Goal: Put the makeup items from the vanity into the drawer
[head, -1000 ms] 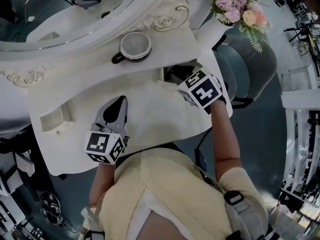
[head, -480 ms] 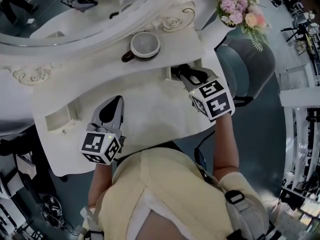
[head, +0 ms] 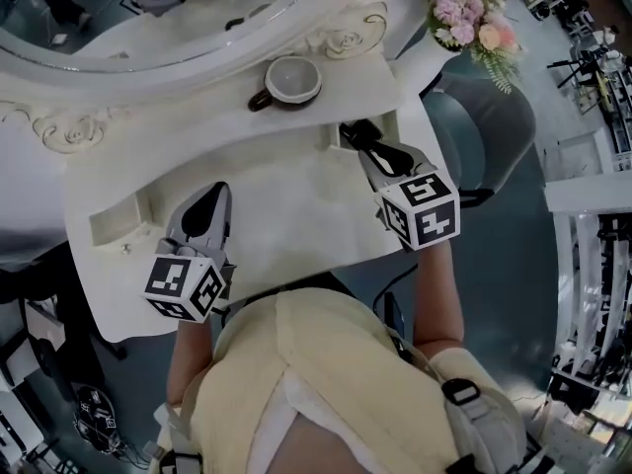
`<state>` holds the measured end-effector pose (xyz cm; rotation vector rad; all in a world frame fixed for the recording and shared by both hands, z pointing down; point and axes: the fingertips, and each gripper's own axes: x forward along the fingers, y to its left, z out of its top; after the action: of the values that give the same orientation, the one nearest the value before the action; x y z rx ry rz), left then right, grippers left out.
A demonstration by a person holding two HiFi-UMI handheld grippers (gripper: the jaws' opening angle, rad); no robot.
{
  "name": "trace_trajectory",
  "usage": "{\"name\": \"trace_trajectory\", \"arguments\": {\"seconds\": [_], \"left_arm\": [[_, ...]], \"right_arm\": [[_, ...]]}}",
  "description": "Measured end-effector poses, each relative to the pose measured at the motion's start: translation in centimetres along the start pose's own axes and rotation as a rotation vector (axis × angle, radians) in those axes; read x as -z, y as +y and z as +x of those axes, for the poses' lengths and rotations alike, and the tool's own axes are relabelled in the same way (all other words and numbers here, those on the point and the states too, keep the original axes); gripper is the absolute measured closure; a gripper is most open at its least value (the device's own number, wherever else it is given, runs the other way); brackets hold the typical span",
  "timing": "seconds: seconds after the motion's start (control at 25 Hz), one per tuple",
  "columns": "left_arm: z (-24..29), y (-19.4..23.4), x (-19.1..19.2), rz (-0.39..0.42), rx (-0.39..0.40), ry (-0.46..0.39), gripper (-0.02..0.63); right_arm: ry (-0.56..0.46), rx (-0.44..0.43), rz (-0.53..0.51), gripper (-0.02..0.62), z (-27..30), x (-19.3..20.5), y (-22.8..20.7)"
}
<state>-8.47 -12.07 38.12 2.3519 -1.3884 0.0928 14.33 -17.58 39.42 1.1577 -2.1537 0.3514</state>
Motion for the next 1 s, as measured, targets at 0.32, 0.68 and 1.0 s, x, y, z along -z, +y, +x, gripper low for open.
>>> {"name": "trace_trajectory", "arguments": {"seconds": [0.32,0.68,1.0], "left_arm": [[-0.5,-0.8,0.0,-0.003,0.03,0.002,0.607],[-1.2,-1.7,-0.5,0.025,0.033,-0.014,0.607],[-1.4,-2.2,-0.8,0.038,0.041,-0.02,0.607]], "right_arm": [[-0.045,0.014,0.036,0.528,-1.1,0.0,1.9],[-0.086,0.044,0.031,0.592,-2.1,-0.1,2.7],[-0.119,0.014,0.033,0.592,-2.4,0.0,4.2]]}}
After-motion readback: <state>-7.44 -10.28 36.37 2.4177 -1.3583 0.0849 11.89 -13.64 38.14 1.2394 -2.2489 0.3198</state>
